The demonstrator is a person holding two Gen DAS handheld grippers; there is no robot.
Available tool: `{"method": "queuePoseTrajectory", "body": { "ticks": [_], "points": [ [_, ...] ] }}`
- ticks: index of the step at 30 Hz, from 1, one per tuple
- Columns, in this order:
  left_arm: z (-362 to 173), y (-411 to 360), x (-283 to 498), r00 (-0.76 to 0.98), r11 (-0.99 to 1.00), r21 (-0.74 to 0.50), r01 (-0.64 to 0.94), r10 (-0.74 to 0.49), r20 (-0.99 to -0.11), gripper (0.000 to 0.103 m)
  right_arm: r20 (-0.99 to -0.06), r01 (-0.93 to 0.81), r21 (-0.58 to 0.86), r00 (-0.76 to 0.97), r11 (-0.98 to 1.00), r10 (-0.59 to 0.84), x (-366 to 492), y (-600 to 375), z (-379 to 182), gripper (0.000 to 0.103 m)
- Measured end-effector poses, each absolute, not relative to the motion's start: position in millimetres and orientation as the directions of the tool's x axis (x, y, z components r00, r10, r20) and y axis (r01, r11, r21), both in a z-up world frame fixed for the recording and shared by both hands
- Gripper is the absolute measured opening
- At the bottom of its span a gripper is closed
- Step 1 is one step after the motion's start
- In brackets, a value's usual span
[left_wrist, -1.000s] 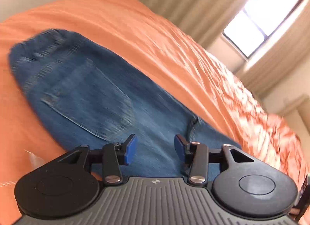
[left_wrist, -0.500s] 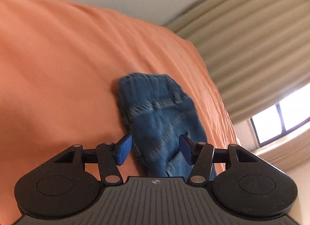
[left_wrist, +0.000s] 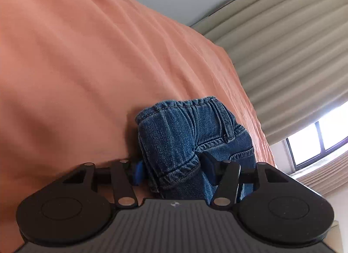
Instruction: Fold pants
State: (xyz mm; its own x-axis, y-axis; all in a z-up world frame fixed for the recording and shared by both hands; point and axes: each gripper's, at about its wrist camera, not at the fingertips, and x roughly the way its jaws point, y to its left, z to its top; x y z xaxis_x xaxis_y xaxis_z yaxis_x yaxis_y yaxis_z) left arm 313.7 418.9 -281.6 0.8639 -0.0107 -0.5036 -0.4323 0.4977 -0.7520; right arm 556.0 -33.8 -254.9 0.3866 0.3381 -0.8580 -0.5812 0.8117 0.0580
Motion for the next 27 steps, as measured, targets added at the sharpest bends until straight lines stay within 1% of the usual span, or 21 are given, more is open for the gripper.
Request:
{"method": "queuePoseTrajectory", "body": {
  "ticks": [5,7,8,9,10,12,14,16,20,23,27],
  "points": [
    [-283.0,416.8,323.4,0.868,0.500,-0.749,-0.434,0.009,-0.497,0.064,-0.877,-0.542,0.086,0.358,0.836,0.322,568.5,-29.2,-266.8,0.006],
    [-281.4,414.8,325.8,0.859,0.499,-0.739,-0.452,0.021,-0.511,0.061,-0.877,-0.527,0.086,0.363,0.845,0.315,568.6,-27.7,-267.5,0.006],
    [-279.2,413.6,328.8,0.854,0.499,-0.733,-0.463,0.029,-0.520,0.056,-0.877,-0.522,0.084,0.366,0.849,0.312,567.8,-27.5,-266.4,0.006],
    [-276.3,412.2,329.5,0.848,0.502,-0.725,-0.472,0.034,-0.528,0.049,-0.875,-0.513,0.084,0.372,0.854,0.309,566.4,-27.8,-263.4,0.006],
    [-272.5,410.5,330.4,0.840,0.503,-0.715,-0.486,0.042,-0.541,0.046,-0.871,-0.504,0.085,0.381,0.860,0.310,564.3,-29.1,-259.2,0.006],
    [-259.5,408.0,331.0,0.826,0.503,-0.697,-0.510,0.060,-0.561,0.034,-0.854,-0.485,0.101,0.406,0.869,0.326,557.4,-36.3,-246.9,0.007],
    [-240.5,399.2,331.2,0.825,0.544,-0.669,-0.507,0.082,-0.559,0.026,-0.836,-0.482,0.113,0.427,0.869,0.345,544.8,-49.1,-233.5,0.007],
    [-212.9,386.1,325.5,0.840,0.593,-0.645,-0.483,0.105,-0.533,0.024,-0.826,-0.480,0.115,0.440,0.870,0.351,531.3,-64.9,-221.4,0.008],
    [-156.1,350.1,319.1,0.885,0.667,-0.627,-0.403,0.109,-0.453,0.022,-0.799,-0.456,0.151,0.467,0.877,0.380,501.1,-111.5,-196.9,0.008],
    [-106.2,307.4,314.5,0.916,0.759,-0.562,-0.329,0.111,-0.386,0.022,-0.778,-0.425,0.196,0.481,0.884,0.404,473.5,-146.7,-181.8,0.008],
    [-47.6,236.0,300.8,0.950,0.868,-0.442,-0.228,0.098,-0.297,0.021,-0.747,-0.384,0.247,0.510,0.890,0.427,445.6,-187.7,-168.5,0.010]
  ]
}}
